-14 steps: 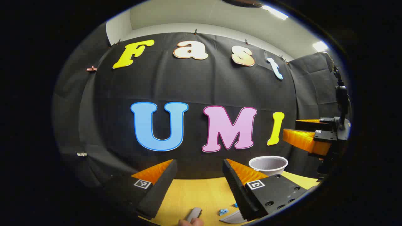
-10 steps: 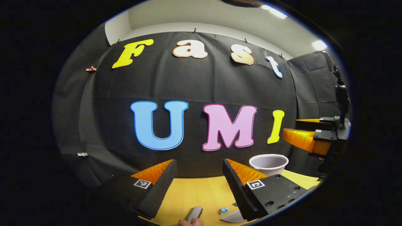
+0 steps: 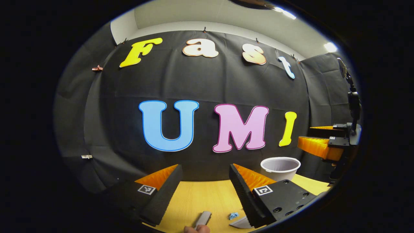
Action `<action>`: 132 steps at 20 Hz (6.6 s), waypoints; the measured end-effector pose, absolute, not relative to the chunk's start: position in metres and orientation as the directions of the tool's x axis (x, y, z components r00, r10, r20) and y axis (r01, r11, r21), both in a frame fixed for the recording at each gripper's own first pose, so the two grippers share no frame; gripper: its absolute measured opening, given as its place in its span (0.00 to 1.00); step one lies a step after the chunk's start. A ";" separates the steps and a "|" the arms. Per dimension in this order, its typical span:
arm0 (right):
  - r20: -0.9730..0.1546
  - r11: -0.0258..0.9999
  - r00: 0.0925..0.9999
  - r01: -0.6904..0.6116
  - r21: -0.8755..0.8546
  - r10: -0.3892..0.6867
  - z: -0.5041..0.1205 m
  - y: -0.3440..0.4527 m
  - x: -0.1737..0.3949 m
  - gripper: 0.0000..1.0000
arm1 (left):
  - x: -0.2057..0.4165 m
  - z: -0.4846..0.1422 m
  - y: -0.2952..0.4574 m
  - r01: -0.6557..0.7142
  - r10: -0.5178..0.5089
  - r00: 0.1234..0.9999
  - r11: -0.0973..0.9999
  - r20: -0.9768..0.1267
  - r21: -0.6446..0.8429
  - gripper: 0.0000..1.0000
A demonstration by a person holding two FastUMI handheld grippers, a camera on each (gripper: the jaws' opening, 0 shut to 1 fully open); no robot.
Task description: Pick up the small broom and dustpan from the desktop, sweep the trash into the dustpan with the broom, and then empty the trash into the garbage bin.
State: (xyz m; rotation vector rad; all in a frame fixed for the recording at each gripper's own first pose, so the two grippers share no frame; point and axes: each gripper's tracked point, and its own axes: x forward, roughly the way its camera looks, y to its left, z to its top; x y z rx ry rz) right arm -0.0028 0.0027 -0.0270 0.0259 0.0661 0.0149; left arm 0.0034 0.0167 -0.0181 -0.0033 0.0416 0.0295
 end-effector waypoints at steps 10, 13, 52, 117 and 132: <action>-0.521 0.992 0.844 -0.113 0.058 0.126 -0.162 0.008 -0.076 0.97 | -0.005 -0.054 0.023 -0.051 0.055 0.994 0.998 -0.095 0.041 0.94; -0.686 0.980 0.704 -0.187 0.068 0.182 -0.221 0.024 -0.120 0.97 | -0.008 -0.067 0.020 -0.052 0.056 0.992 0.998 -0.112 0.043 0.94; -0.940 0.945 0.193 -0.221 0.239 0.283 -0.449 0.078 -0.184 0.35 | -0.059 -0.326 0.032 0.121 -0.021 0.581 0.991 -0.814 0.060 0.94; -0.953 0.992 0.279 0.014 0.123 0.114 -0.379 -0.018 -0.157 0.35 | 0.013 -0.427 -0.016 0.373 -0.251 0.286 0.918 -0.925 -0.133 0.25; -0.937 0.974 0.327 0.220 -0.056 -0.127 -0.239 -0.201 -0.114 0.35 | -0.011 -0.451 -0.010 0.361 -0.217 0.243 0.925 -0.945 -0.120 0.28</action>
